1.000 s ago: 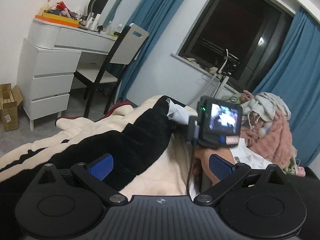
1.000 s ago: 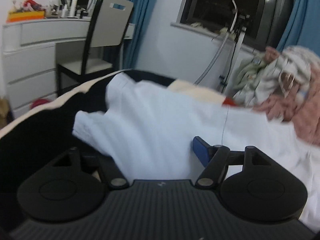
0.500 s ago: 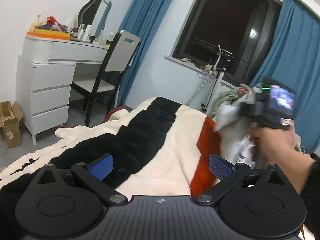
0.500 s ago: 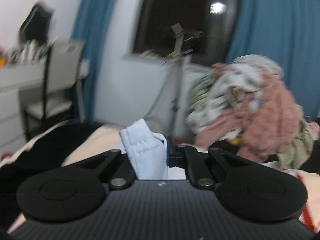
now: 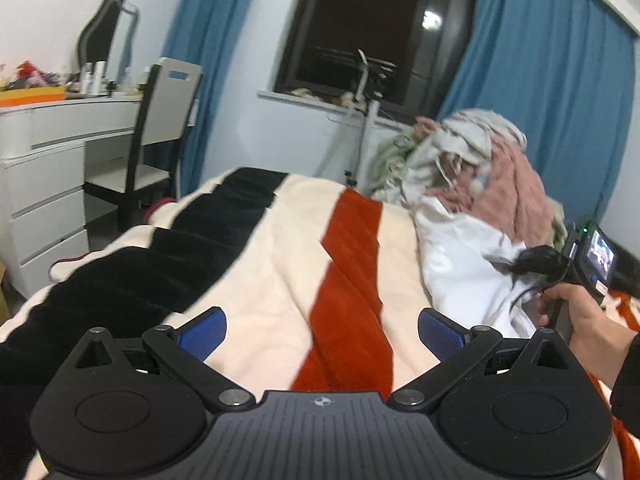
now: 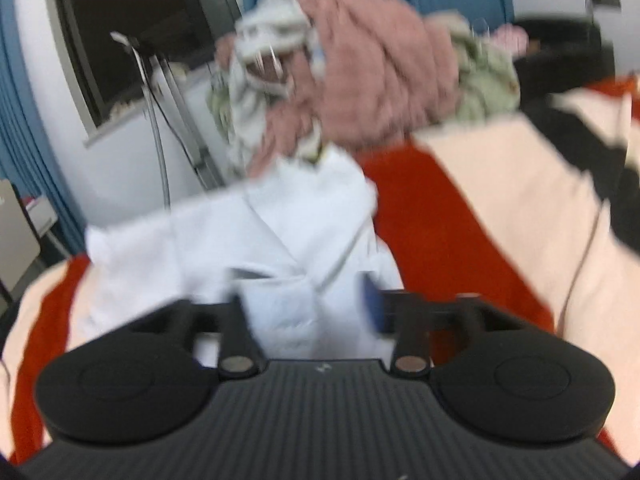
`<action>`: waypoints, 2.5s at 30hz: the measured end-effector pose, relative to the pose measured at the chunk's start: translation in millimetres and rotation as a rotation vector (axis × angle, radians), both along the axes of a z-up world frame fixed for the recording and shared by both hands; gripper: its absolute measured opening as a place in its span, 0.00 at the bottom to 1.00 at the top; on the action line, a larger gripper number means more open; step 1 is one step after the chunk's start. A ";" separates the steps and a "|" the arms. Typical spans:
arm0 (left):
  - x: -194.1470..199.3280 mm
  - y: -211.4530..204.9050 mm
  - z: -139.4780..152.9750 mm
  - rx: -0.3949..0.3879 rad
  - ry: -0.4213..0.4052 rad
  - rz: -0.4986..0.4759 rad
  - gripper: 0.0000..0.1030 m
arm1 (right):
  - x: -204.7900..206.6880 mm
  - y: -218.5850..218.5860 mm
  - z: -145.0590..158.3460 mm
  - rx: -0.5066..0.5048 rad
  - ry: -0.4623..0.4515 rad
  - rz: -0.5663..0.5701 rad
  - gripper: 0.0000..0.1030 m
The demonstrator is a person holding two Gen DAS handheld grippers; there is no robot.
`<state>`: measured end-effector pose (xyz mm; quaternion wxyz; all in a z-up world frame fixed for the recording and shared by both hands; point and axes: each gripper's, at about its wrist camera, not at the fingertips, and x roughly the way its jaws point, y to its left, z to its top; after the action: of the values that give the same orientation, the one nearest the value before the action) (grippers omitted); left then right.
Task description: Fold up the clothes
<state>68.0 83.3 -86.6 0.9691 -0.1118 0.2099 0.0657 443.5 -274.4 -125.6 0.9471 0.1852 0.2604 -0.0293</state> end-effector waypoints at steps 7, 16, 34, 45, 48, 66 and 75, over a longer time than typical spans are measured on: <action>6.3 -14.6 -2.8 0.035 0.000 -0.065 1.00 | -33.5 5.7 12.5 -0.033 -0.015 0.100 0.77; -15.3 -17.8 16.8 0.038 -0.037 -0.134 1.00 | -163.7 1.8 65.7 -0.024 -0.087 0.133 0.77; -76.7 -2.1 29.3 -0.123 0.147 -0.191 0.99 | -468.9 4.7 93.9 -0.054 -0.138 0.158 0.77; -52.0 40.3 -19.8 -0.266 0.468 0.012 0.68 | -476.0 -8.4 89.3 0.028 -0.136 0.110 0.77; -52.6 38.3 -21.5 -0.233 0.482 0.024 0.41 | -482.4 -14.6 93.9 0.045 -0.163 0.105 0.77; -194.2 -121.6 61.8 0.097 0.024 -0.630 0.02 | -505.4 -66.4 107.3 0.119 -0.268 0.017 0.78; -165.9 -168.3 -2.0 0.020 0.352 -0.760 0.06 | -495.5 -57.5 98.4 0.096 -0.218 0.072 0.78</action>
<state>-98.0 -85.0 -88.6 0.8748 -0.0042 0.3980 -0.2763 -52.0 -331.9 -27.2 0.9602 0.2232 0.1636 0.0375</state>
